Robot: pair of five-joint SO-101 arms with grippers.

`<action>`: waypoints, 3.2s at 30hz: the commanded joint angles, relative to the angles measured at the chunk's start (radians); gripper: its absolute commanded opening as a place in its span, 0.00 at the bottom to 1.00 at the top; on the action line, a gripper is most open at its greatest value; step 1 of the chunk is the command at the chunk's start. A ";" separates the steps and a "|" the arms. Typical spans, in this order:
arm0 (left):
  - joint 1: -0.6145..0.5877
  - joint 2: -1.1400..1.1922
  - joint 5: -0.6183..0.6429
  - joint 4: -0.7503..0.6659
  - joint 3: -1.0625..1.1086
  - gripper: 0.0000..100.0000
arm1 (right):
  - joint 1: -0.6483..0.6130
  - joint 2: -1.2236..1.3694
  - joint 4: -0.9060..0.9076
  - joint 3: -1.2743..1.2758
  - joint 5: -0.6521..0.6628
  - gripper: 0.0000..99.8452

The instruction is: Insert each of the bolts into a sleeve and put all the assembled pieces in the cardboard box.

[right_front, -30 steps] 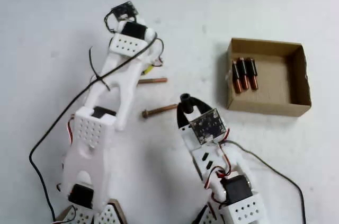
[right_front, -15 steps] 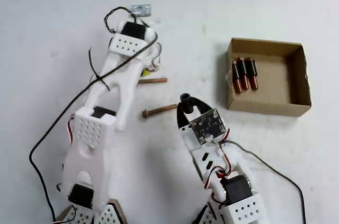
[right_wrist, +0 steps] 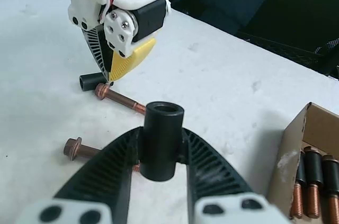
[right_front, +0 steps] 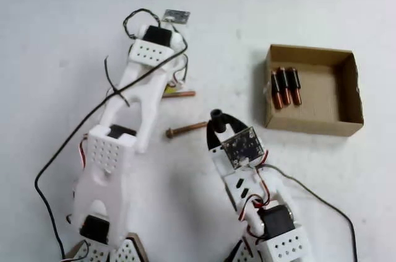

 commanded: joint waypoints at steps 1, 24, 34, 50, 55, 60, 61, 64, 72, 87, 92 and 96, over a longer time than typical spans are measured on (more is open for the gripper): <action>0.013 -0.024 0.092 0.011 -0.044 0.03 | 0.007 -0.010 0.001 0.023 -0.006 0.02; 0.004 -0.018 -0.397 0.002 -0.044 0.03 | 0.007 -0.010 0.001 0.023 -0.005 0.02; 0.005 -0.015 -0.898 0.011 0.000 0.08 | 0.007 -0.010 0.001 0.023 -0.005 0.02; -0.027 -0.013 -1.135 -0.017 0.031 0.18 | 0.008 -0.010 0.002 0.023 -0.005 0.02; -0.059 -0.001 -1.160 -0.074 0.025 0.18 | 0.008 -0.010 0.002 0.023 -0.005 0.02; -0.062 0.059 -1.185 -0.106 0.002 0.18 | 0.008 -0.008 0.002 0.023 -0.005 0.02; -0.062 0.074 -1.185 -0.107 -0.015 0.18 | 0.008 -0.008 0.002 0.023 -0.005 0.02; -0.061 0.116 -1.185 -0.104 -0.080 0.18 | 0.008 -0.008 0.002 0.023 -0.005 0.02; -0.062 0.251 -1.247 -0.103 -0.186 0.15 | 0.008 -0.008 0.002 0.023 -0.005 0.02; -0.054 0.266 -1.243 0.014 -0.239 0.02 | 0.007 -0.008 0.002 0.023 -0.005 0.02; -0.030 0.265 -1.241 0.101 -0.241 0.02 | 0.007 -0.008 0.002 0.023 -0.005 0.02; -0.028 0.263 -1.241 0.120 -0.241 0.02 | 0.007 -0.008 0.002 0.023 -0.005 0.02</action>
